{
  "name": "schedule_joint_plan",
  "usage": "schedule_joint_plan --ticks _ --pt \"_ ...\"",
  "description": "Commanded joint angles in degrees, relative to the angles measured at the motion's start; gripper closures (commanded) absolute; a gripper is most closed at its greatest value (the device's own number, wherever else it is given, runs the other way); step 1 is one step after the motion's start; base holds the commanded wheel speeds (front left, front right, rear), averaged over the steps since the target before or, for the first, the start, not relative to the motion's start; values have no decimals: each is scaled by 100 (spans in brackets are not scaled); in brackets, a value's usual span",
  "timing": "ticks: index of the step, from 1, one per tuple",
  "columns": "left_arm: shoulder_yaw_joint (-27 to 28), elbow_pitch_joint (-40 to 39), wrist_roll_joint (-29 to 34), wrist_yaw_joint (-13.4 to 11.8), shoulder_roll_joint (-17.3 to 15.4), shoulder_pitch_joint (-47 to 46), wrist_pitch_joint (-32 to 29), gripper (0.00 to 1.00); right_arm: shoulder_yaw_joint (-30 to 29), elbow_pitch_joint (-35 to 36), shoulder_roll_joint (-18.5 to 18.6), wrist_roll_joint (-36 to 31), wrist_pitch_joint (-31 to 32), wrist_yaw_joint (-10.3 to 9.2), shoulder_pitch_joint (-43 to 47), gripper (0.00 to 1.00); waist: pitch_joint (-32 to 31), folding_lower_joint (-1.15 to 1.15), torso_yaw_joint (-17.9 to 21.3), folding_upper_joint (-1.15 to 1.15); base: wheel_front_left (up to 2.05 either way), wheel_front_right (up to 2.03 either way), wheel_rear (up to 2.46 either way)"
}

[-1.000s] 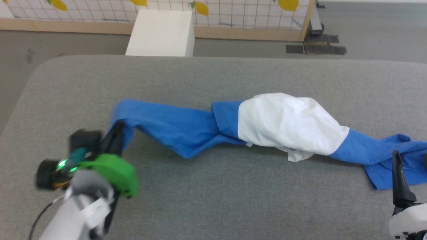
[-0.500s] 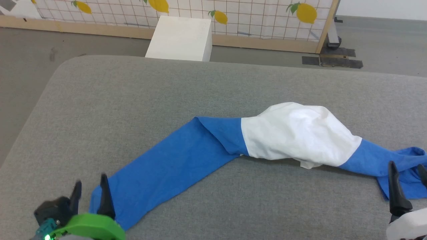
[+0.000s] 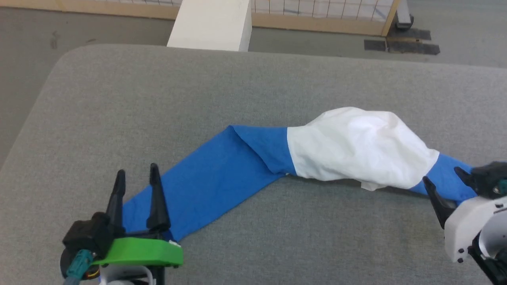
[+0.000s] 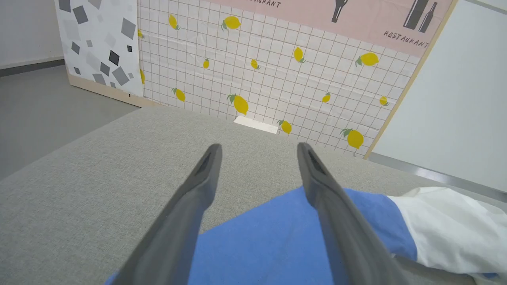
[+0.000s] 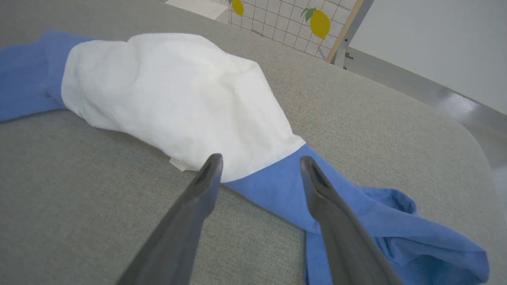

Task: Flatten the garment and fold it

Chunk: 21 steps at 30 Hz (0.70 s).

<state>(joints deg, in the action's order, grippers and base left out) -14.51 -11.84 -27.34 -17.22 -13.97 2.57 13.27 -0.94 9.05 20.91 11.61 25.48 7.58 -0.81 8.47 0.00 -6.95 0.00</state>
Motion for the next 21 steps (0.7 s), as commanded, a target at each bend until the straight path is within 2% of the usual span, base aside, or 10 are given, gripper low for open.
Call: schedule_joint_plan --ticks 1,5,9,10,11,16,21 --pt "-38 -10 56 -30 51 -146 40 0 190 -129 190 93 46 -9 -199 0 244 0 -57 0 0 0 0" --pt "-152 19 114 -39 154 -302 51 0 812 -658 706 256 49 -9 -611 0 494 0 -176 0 0 0 0" --pt "-216 97 145 -33 208 -430 58 0 1430 -1204 962 363 8 -9 -899 0 625 0 -293 0 0 0 0" --pt "-224 110 148 -32 217 -445 60 0 1511 -1294 982 383 10 -9 -934 39 630 0 -309 0 0 0 0" --pt "-242 138 155 -29 234 -467 64 0 1601 -1438 993 420 -32 -9 -1004 100 624 0 -342 0 0 0 0" --pt "-237 236 150 -56 262 -415 81 0 1548 -1520 982 526 -324 -9 -1209 100 412 0 -350 0 0 0 0" --pt "-236 306 98 -49 241 -254 82 0 1227 -962 1116 579 -478 -9 -1365 100 -12 0 -236 0 0 0 0"
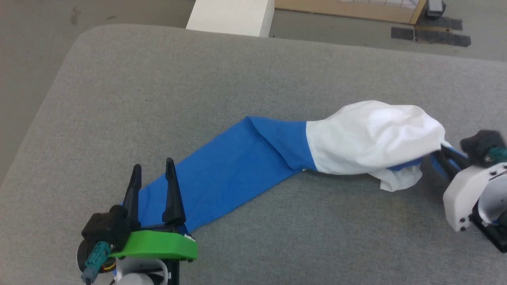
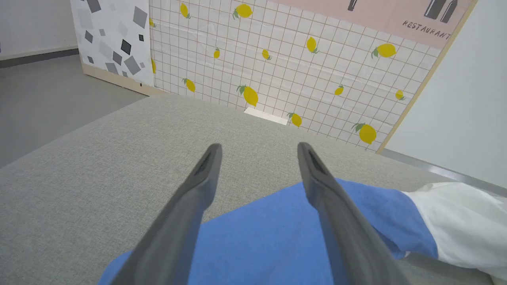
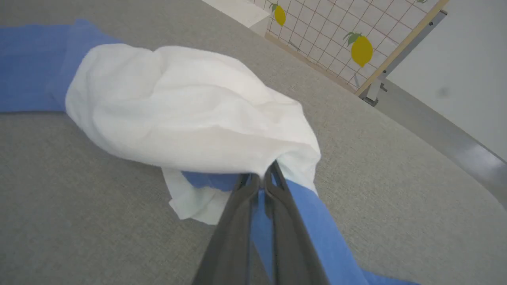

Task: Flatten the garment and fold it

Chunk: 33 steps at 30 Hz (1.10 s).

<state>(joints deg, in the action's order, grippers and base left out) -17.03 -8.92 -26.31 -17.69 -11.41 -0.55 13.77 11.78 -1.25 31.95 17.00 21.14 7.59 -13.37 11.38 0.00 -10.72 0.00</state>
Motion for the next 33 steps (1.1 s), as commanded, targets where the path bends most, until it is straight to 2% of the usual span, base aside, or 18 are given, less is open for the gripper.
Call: schedule_joint_plan --ticks 1,4,7,12,16,20,21,22,23,28,30,33 --pt "13 17 -21 5 -19 87 26 0 -126 212 3 70 -47 -10 -102 100 -371 0 168 0 0 0 0" --pt "21 19 -80 19 -51 199 -3 0 -198 832 -94 309 67 -10 97 100 -579 0 288 0 0 0 0" --pt "14 0 -132 37 -86 305 -53 0 -72 1421 -208 729 440 -10 565 100 -683 0 420 0 0 0 0" --pt "-9 -69 -154 37 -144 389 -132 0 291 2092 64 1374 1325 -10 1702 100 -665 0 623 0 0 0 0" --pt "-65 -84 -126 42 -178 365 -198 0 394 2109 474 1636 1847 -10 2607 100 -563 0 722 0 0 0 0" --pt "-135 -58 -105 70 -191 298 -250 0 351 1759 680 1479 1828 -10 3039 100 -455 0 765 0 0 0 0" --pt "-147 -47 -105 77 -190 280 -257 0 340 1702 662 1404 1712 -10 3038 75 -442 0 768 0 0 0 0" --pt "-147 -32 -114 90 -198 266 -259 0 293 1633 594 1347 1551 -10 3029 11 -429 0 775 0 0 0 0" --pt "-142 -12 -126 105 -208 251 -260 0 253 1582 508 1319 1403 -10 3000 0 -423 0 778 0 0 0 0" --pt "-136 102 -171 159 -228 179 -254 0 114 1839 152 1660 1049 -10 2565 0 -437 0 734 0 0 0 0" --pt "-134 141 -189 165 -203 149 -236 0 -75 2066 52 1815 1016 -10 2313 0 -444 0 680 0 0 0 0" --pt "-134 177 -209 181 -172 120 -194 0 -541 2181 -164 1654 905 -10 1789 0 -410 0 586 0 0 0 0"
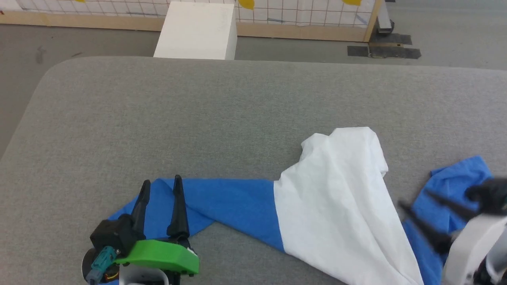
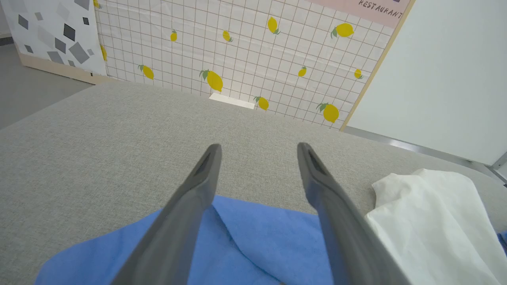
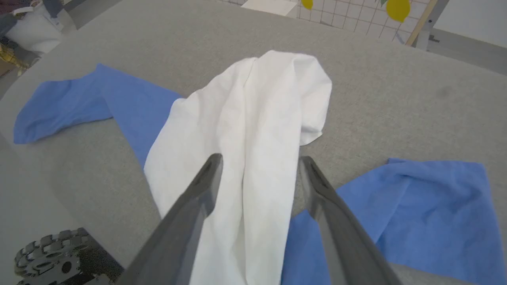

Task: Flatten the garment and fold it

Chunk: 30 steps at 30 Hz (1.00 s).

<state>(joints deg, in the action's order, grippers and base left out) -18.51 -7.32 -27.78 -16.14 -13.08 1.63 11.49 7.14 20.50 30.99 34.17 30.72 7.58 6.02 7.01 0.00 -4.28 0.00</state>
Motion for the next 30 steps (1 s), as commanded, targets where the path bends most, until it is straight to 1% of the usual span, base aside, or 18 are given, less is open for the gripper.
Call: schedule_joint_plan --ticks 1,3,4,5,8,10,15,16,17,18,21,25,27,30 --pt "5 26 -62 34 6 -112 46 0 -195 -22 -139 -194 -80 -9 -313 0 49 0 -95 0 0 0 0" --pt "-23 51 -49 55 27 -161 69 0 -254 -128 -214 -494 -69 -9 -682 0 123 0 -190 0 0 0 0" --pt "-35 64 -38 61 39 -190 82 0 -299 -275 -353 -564 -52 -9 -877 0 173 0 -239 0 0 0 0" --pt "-44 75 -28 66 48 -218 93 0 -247 -410 -399 -621 11 -9 -1017 0 215 0 -280 0 0 0 0" --pt "-93 126 8 95 89 -330 125 0 32 -1005 -454 -745 228 -9 -1440 0 380 0 -443 0 0 0 0" --pt "-133 174 24 119 128 -404 144 0 277 -1428 -418 -820 345 -9 -1661 0 480 0 -553 0 0 0 0" --pt "-234 311 46 180 254 -560 194 0 683 -2369 -423 -951 280 -9 -2055 0 687 0 -802 0 0 0 0" --pt "-255 345 54 192 281 -589 205 0 748 -2532 -436 -946 272 -9 -2104 23 722 0 -853 0 0 0 0" --pt "-266 373 62 197 299 -607 215 0 814 -2634 -443 -933 264 -9 -2141 64 736 0 -882 0 0 0 0" --pt "-274 401 71 198 323 -623 226 0 844 -2750 -468 -888 244 -9 -2180 100 757 0 -914 0 0 0 0" --pt "-293 466 89 213 372 -646 255 0 1059 -2882 -346 -865 212 -9 -2304 100 766 0 -967 0 0 0 0" --pt "-295 537 108 229 409 -651 283 0 1109 -2840 -125 -852 21 -9 -2664 100 704 0 -978 0 0 0 0" --pt "-305 543 128 238 420 -656 294 0 1145 -2744 56 -889 -31 -9 -2974 100 680 0 -981 0 0 0 0" --pt "-339 534 152 267 450 -696 304 0 1295 -2576 423 -976 -26 -9 -3609 100 716 0 -1029 0 0 0 0"
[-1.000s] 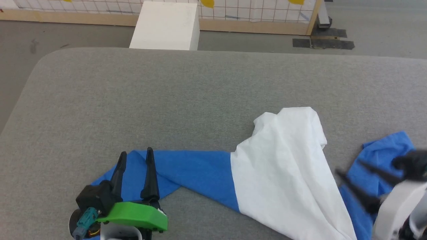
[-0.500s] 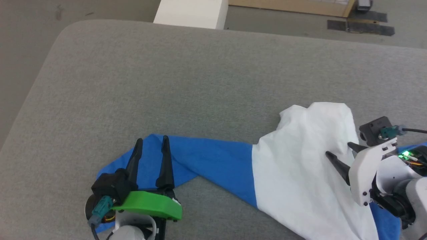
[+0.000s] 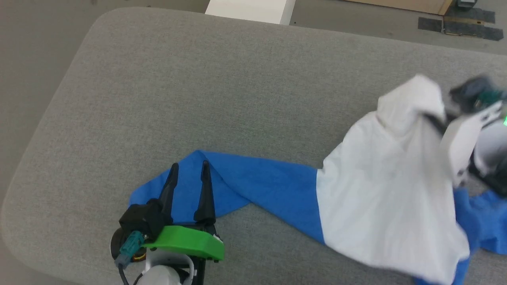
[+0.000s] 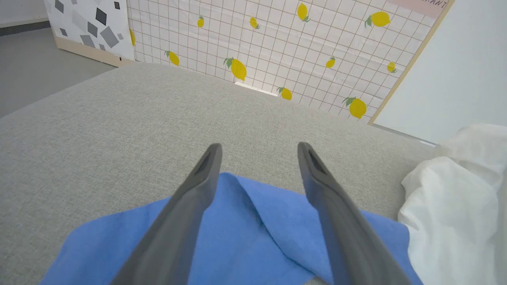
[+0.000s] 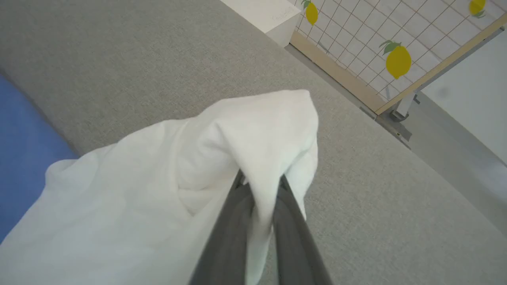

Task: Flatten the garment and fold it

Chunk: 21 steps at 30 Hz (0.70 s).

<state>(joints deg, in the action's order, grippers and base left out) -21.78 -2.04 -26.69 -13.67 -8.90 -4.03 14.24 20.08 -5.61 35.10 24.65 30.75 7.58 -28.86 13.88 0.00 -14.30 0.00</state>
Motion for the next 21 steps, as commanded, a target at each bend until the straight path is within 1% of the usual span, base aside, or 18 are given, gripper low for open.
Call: schedule_joint_plan --ticks 1,4,6,7,9,12,15,19,20,21 --pt "-33 -4 52 37 48 -160 31 0 91 103 179 -60 -11 -9 -398 100 86 0 -68 0 0 0 0" --pt "-110 -8 99 88 110 -273 40 0 293 165 582 -205 -73 -9 -1186 100 280 0 -202 0 0 0 0" --pt "-170 15 124 127 163 -363 46 0 417 138 821 -382 -230 -9 -1683 100 440 0 -322 0 0 0 0" --pt "-212 31 134 148 203 -412 48 0 511 49 930 -478 -316 -9 -1925 100 546 0 -405 0 0 0 0" --pt "-289 92 145 189 275 -491 54 0 594 -261 1008 -565 -487 -9 -2231 100 695 0 -546 0 0 0 0" --pt "-410 202 150 263 369 -582 61 0 662 -911 972 -607 -606 -9 -2400 100 866 0 -762 0 0 0 0" --pt "-542 296 164 321 446 -647 67 0 665 -1506 883 -632 -672 -9 -2333 100 993 0 -948 0 0 0 0" --pt "-708 388 197 358 520 -753 72 0 565 -2192 664 -727 -908 -9 -2118 100 1135 0 -1052 0 0 0 0" --pt "-736 407 199 365 530 -776 72 0 525 -2301 619 -764 -988 -9 -2102 59 1144 0 -1047 0 0 0 0" --pt "-756 424 202 369 541 -806 73 0 488 -2403 566 -803 -1074 -9 -2097 2 1145 0 -1021 0 0 0 0"
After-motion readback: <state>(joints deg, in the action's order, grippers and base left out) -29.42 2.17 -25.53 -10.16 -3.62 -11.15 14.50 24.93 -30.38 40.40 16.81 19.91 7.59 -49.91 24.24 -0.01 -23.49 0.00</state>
